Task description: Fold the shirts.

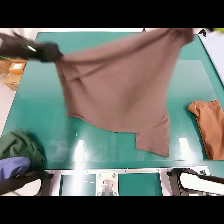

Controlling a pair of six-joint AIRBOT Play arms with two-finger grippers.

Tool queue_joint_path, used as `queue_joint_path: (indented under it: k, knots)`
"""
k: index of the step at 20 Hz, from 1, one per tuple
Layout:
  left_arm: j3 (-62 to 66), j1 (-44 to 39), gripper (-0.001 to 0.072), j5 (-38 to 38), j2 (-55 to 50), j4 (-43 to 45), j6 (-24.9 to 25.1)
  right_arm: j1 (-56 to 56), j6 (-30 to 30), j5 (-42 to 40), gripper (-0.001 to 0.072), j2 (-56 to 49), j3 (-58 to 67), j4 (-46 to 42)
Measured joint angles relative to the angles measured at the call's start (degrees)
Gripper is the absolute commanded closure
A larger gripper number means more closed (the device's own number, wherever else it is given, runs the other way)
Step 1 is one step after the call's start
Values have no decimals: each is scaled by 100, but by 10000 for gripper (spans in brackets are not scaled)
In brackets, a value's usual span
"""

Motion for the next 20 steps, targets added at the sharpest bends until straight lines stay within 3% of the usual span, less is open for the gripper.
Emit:
queue_joint_path:
  k: [3,4,5,6,7,10,14,17,20]
  knots:
    - [-22,0,677,579,-1362,-179,225,345,-70,-402,690,-1121,-345,63]
    - [103,0,676,717,-1753,-264,280,400,-72,-481,626,-1410,-400,70]
    - [251,0,657,798,-2059,-319,321,431,-63,-568,384,-1665,-444,76]
    - [420,9,336,820,-2312,-345,361,435,-39,-590,319,-1840,-470,76]
    - [590,37,142,815,-2483,-378,391,393,-9,-586,321,-1974,-479,85]
    - [1314,337,147,278,-2767,-413,476,-31,96,-153,322,-2070,-402,90]
    - [2009,1080,148,-1353,-2809,-468,540,-925,118,1023,365,-1700,-669,22]
    - [1753,1574,166,-2424,-2691,-560,610,-1558,-17,1637,359,-1062,-1672,-210]
    - [992,1912,166,-2896,-2498,-599,730,-2208,-197,1766,334,-507,-2918,-402]
